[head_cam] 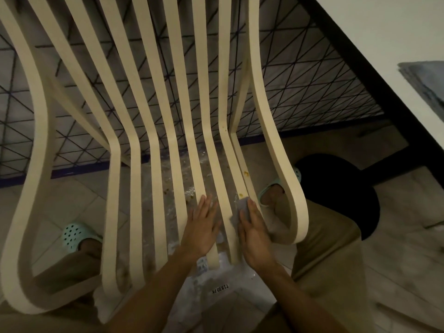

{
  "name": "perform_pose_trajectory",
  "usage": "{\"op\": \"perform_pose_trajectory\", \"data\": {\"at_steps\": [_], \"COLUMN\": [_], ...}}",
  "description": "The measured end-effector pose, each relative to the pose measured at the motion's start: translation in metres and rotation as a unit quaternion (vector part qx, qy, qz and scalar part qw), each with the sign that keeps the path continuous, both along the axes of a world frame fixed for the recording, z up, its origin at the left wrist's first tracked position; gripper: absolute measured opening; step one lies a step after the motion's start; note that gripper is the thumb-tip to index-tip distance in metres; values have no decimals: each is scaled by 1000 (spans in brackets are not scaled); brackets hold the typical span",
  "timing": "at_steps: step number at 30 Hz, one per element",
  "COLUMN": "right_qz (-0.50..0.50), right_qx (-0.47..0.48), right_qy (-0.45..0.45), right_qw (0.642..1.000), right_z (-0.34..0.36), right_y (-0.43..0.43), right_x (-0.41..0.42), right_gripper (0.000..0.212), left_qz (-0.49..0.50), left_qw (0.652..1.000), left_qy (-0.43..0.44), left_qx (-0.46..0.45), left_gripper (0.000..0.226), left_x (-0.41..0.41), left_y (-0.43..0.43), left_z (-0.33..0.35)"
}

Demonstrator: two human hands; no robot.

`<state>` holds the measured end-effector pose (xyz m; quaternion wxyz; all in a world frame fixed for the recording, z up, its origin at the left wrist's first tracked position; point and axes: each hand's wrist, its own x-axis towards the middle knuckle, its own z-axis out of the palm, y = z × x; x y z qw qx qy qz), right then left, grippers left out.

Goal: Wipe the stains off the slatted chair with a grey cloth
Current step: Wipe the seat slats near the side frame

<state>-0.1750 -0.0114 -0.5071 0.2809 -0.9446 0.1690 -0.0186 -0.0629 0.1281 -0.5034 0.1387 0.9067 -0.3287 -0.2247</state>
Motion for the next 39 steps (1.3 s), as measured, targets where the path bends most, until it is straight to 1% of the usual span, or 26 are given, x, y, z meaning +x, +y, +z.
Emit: {"op": "perform_pose_trajectory", "data": {"at_steps": [4,8,12,17,22,24,26,27,28,30,32,34,37,38,39], "right_qz": [6,12,26,19,14,2,-11,-14,-17,-20,-28,-35,-63,-73,-80], "right_qx": [-45,-89,-105,-99,-80,-80,-63,-48,-31,22,59,88,149,163,165], "right_qy": [36,75,70,47,23,28,42,48,66,67,48,17,-25,-20,-23], "right_qw": [998,993,992,994,996,996,997,998,997,997,997,995,987,984,983], "right_z": [-10,-11,-10,-22,-29,-30,-32,-33,-35,-37,-39,-41,-43,-40,-38], "right_y": [-9,-9,-10,-21,-43,-53,-59,-58,-57,-51,-45,-41,-42,-41,-40], "right_x": [7,16,37,75,125,141,152,155,157,156,146,128,110,104,95], "right_gripper": [72,84,86,84,84,86,84,80,71,55,54,47,60,62,61], "left_qz": [-1,4,31,42,33,26,25,25,26,31,26,20,15,9,10], "left_qw": [1000,1000,999,998,998,999,999,1000,1000,999,999,999,1000,1000,999], "left_qy": [-10,0,12,-29,-52,-41,-17,-6,2,14,22,26,19,12,27], "left_qx": [-5,-24,-29,-21,-23,-20,-17,-16,-14,-2,10,11,4,11,18], "left_gripper": [60,60,61,61,61,61,61,61,61,61,62,63,63,63,63], "left_x": [12,27,43,39,44,47,50,52,54,54,49,48,37,30,26], "left_y": [-10,-19,-27,-31,-39,-46,-50,-50,-49,-43,-37,-32,-29,-27,-27], "left_z": [-2,-1,0,-8,-19,-21,-22,-23,-23,-24,-25,-23,-19,-16,-15]}}
